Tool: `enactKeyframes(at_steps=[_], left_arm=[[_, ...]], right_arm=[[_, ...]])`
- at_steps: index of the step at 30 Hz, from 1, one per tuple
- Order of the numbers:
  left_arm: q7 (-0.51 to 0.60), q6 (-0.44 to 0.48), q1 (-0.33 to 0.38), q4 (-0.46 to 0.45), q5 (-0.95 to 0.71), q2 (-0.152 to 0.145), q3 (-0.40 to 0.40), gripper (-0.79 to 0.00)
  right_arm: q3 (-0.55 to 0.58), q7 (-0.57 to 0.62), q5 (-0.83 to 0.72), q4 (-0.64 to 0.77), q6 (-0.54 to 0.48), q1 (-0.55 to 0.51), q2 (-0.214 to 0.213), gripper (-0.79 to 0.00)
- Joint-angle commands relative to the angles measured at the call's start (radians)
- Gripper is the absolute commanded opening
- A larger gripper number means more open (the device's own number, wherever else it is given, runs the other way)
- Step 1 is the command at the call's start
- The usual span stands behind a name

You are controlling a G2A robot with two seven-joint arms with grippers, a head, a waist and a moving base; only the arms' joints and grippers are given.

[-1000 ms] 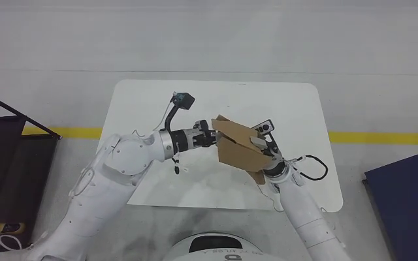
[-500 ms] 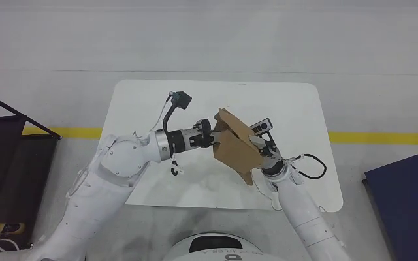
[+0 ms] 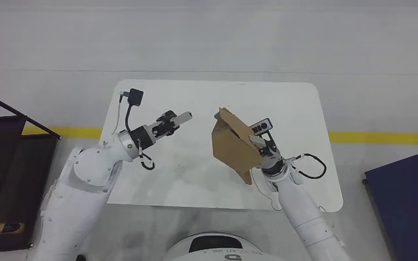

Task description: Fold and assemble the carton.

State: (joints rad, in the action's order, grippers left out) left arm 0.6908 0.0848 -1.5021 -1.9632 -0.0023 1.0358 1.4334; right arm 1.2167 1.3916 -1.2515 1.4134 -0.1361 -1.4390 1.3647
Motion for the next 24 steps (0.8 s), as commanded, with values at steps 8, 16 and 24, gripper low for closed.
enactKeyframes(at_steps=[8, 16, 24], left_arm=[[-0.028, 0.011, 0.050, 0.029, 0.103, 0.010, -0.108, 0.000], [-0.029, 0.011, 0.110, 0.021, 0.122, 0.017, -0.149, 0.000], [-0.011, 0.043, 0.171, 0.036, 0.130, 0.023, -0.190, 0.000]], right_arm=[[0.000, 0.000, 0.000, 0.000, 0.000, 0.000, 0.000, -0.785], [0.000, 0.000, 0.000, 0.000, 0.000, 0.000, 0.000, -0.785], [0.000, 0.000, 0.000, 0.000, 0.000, 0.000, 0.000, -0.785]])
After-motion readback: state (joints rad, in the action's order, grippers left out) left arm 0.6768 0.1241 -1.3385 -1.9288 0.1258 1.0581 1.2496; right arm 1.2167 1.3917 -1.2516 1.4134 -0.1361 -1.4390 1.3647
